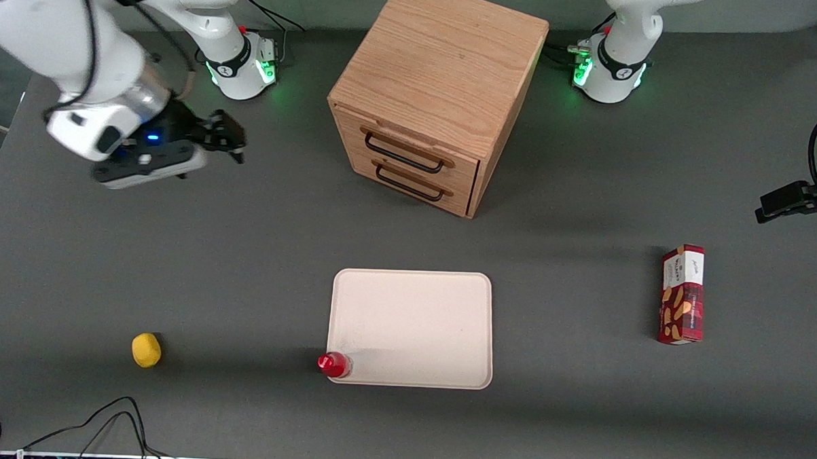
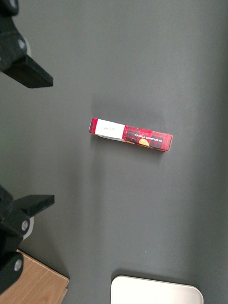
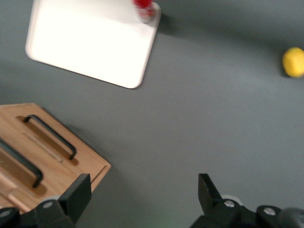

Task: Open upper drawer
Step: 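Move the right gripper toward the upper drawer's black handle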

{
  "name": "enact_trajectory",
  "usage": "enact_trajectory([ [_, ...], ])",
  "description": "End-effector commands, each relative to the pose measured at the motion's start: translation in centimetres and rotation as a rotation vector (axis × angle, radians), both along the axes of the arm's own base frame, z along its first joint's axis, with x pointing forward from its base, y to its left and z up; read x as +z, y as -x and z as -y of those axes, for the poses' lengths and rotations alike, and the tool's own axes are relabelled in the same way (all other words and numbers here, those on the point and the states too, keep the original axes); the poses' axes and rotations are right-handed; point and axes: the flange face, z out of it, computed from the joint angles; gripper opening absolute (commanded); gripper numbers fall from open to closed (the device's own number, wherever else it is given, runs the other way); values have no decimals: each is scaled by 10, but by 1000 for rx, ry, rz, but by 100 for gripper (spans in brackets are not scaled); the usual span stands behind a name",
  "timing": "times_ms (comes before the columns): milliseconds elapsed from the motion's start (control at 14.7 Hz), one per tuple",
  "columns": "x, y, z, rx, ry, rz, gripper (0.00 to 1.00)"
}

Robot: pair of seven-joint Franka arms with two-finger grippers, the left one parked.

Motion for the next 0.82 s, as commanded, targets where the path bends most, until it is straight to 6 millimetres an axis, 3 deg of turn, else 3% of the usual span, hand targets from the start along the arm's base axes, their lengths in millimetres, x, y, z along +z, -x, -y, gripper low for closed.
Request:
enact_trajectory([
  [0, -4, 15, -71, 122, -43, 7, 100],
  [136, -5, 30, -124, 223, -79, 4, 100],
  [341, -21, 34, -175, 353, -151, -24, 100],
  [477, -32, 30, -186, 492, -185, -9, 100],
  [750, -49, 26, -188, 710, -196, -7, 100],
])
